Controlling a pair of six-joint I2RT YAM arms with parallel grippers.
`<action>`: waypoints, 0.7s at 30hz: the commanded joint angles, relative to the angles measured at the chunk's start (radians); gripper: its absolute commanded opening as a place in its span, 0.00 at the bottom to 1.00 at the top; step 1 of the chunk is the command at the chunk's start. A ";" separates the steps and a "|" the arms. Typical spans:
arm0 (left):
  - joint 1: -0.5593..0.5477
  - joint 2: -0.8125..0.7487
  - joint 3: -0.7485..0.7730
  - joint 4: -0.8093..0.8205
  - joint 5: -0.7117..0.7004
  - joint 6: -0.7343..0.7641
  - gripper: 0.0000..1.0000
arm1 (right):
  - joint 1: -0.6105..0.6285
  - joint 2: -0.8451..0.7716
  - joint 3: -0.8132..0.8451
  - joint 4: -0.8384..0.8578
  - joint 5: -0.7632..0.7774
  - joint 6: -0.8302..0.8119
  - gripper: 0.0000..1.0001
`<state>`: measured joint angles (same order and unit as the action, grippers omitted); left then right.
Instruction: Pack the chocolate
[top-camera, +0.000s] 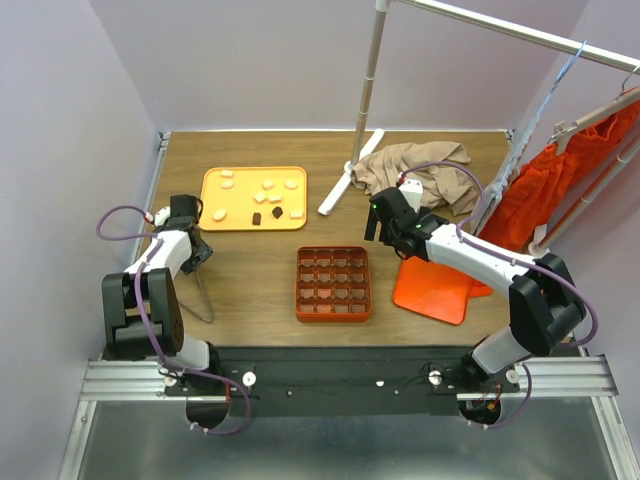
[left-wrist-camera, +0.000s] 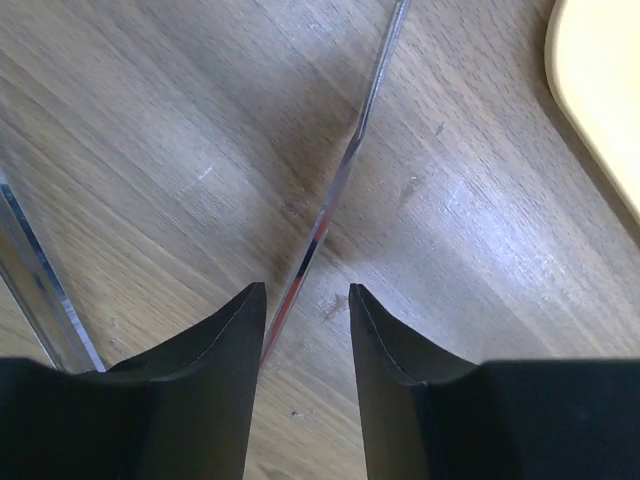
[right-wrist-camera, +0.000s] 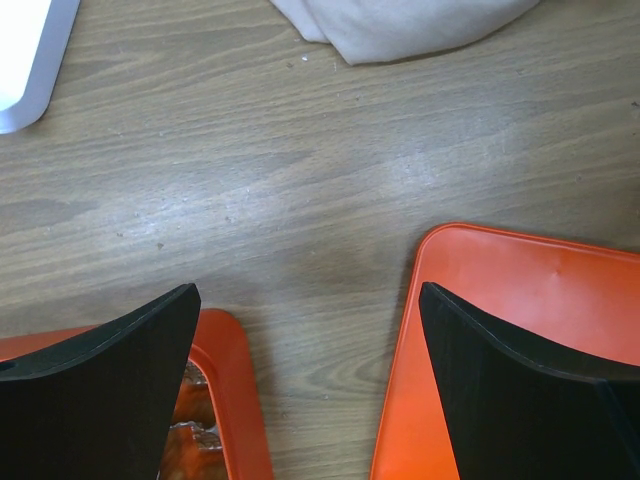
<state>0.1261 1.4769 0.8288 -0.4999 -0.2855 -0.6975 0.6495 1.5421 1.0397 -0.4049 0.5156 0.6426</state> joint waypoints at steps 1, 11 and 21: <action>0.000 -0.046 -0.042 0.056 -0.043 0.003 0.43 | 0.004 0.016 0.002 0.006 0.034 -0.008 1.00; 0.001 -0.046 -0.062 0.084 -0.029 0.016 0.31 | 0.004 0.006 -0.021 0.008 0.027 0.022 1.00; 0.001 -0.030 -0.086 0.112 -0.035 -0.011 0.24 | 0.004 -0.013 -0.043 0.008 0.044 0.028 1.00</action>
<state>0.1261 1.4460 0.7528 -0.4042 -0.2928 -0.6857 0.6495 1.5501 1.0157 -0.4042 0.5179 0.6544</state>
